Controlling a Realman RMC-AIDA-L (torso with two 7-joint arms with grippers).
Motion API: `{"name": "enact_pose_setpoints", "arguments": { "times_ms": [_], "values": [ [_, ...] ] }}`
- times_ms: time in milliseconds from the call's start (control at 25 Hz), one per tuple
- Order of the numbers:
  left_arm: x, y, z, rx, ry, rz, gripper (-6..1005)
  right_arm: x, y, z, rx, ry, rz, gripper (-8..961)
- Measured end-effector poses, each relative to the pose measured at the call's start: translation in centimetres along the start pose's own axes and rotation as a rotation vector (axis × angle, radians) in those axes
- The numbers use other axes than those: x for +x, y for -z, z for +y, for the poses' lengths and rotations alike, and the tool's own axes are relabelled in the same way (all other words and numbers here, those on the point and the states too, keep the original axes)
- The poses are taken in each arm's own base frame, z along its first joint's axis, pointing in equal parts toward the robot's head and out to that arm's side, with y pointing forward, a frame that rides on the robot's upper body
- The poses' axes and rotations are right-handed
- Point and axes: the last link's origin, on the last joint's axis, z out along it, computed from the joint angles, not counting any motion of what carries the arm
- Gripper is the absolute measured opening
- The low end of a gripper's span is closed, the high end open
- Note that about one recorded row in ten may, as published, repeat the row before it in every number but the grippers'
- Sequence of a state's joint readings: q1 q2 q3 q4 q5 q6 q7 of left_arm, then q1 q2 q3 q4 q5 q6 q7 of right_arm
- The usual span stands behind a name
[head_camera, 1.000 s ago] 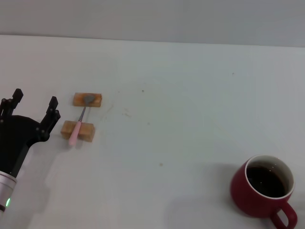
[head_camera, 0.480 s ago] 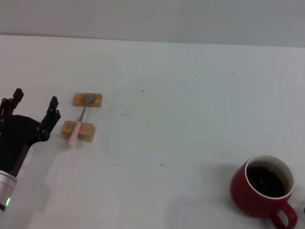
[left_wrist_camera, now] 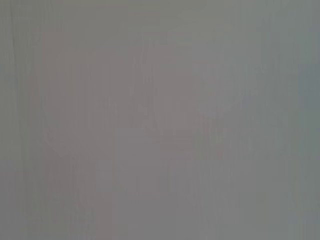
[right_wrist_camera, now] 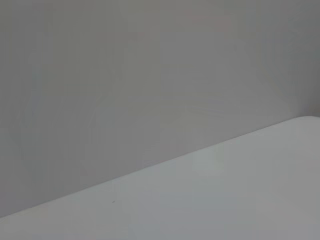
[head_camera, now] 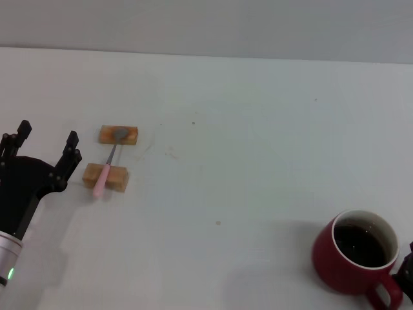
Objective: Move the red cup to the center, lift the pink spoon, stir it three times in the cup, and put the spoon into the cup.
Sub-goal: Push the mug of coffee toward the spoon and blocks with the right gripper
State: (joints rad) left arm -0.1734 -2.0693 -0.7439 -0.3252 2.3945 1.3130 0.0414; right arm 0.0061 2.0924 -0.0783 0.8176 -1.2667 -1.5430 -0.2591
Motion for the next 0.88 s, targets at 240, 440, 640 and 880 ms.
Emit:
{"name": "enact_pose_setpoints", "arguments": {
  "times_ms": [240, 440, 640, 880],
  "values": [
    [0.0, 0.0, 0.0, -0.001, 0.000, 0.000, 805, 0.0, -0.3, 0.3, -0.017, 0.000, 0.006, 0],
    [0.0, 0.0, 0.0, -0.001, 0.000, 0.000, 805, 0.1, -0.8, 0.8, -0.041, 0.000, 0.016, -1],
    [0.0, 0.0, 0.0, -0.001, 0.000, -0.001, 805, 0.4, -1.3, 1.3, -0.071, 0.003, 0.042, -1],
    [0.0, 0.1, 0.0, -0.001, 0.000, -0.002, 805, 0.5, -2.0, 1.8, -0.103, 0.010, 0.055, 0]
  ]
}}
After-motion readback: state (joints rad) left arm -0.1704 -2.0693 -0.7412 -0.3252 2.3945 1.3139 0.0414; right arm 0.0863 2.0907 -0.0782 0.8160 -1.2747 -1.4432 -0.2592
